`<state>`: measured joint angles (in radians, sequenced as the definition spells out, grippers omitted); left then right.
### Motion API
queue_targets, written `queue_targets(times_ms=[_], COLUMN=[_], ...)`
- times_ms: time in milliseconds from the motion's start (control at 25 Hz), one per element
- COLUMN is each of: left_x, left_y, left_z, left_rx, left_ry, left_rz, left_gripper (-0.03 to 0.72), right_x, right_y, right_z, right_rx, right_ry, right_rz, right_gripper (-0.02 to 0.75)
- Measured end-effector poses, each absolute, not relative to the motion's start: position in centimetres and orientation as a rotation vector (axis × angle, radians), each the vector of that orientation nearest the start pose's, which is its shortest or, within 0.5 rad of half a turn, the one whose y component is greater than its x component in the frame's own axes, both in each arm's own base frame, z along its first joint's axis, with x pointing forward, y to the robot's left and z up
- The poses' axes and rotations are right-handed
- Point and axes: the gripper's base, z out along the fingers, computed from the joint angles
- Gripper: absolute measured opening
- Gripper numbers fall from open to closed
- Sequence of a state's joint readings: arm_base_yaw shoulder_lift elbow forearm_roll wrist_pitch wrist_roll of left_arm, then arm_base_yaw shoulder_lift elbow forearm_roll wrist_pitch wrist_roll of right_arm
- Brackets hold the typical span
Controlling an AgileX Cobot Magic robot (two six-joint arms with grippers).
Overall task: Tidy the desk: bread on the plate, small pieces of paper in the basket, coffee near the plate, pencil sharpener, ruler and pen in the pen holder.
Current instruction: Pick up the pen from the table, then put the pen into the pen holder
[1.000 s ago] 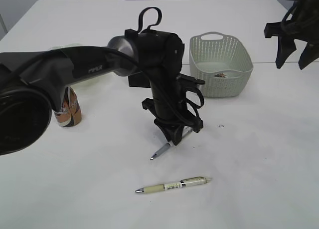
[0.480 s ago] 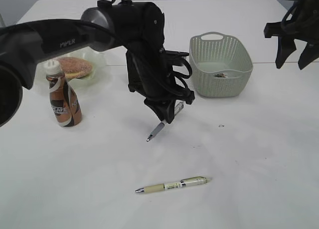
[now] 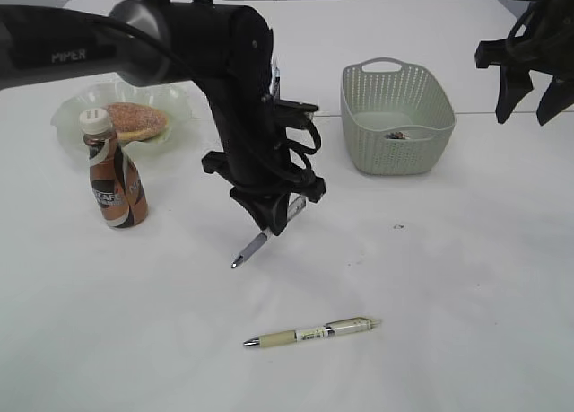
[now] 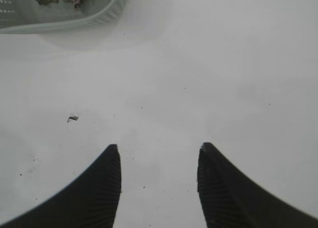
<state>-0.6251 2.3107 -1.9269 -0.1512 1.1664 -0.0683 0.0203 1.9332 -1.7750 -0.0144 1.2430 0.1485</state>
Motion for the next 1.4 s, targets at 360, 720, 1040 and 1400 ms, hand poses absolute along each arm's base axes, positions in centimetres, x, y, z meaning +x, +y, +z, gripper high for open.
queue_targets(times_ms=[360,720,1040,1400], left_x=[36.1,33.0,34.5,40.8], left_y=[-26.9,-23.9,-24.1,-22.3], left_z=[19.3,19.5,21.8,24.4], left_rx=[0.673,0.591,0.535,0.381], left_ry=[2.672,2.225,1.777,1.577], left_rz=[-0.322,-0.386,-0.455,-0.418], left_gripper=[0.062,0.062,0.062,0.062], right_x=[41.1,41.1,41.1,41.1], right_y=[0.7,0.6,0.6,0.6], right_z=[29.0,29.0,29.0,28.9], right_rx=[0.181,0.176,0.173,0.171], right_ry=[2.879,2.878,2.878,2.879], right_rz=[0.011,-0.011,-0.015,-0.015], right_gripper=[0.369,0.367,0.366,0.366])
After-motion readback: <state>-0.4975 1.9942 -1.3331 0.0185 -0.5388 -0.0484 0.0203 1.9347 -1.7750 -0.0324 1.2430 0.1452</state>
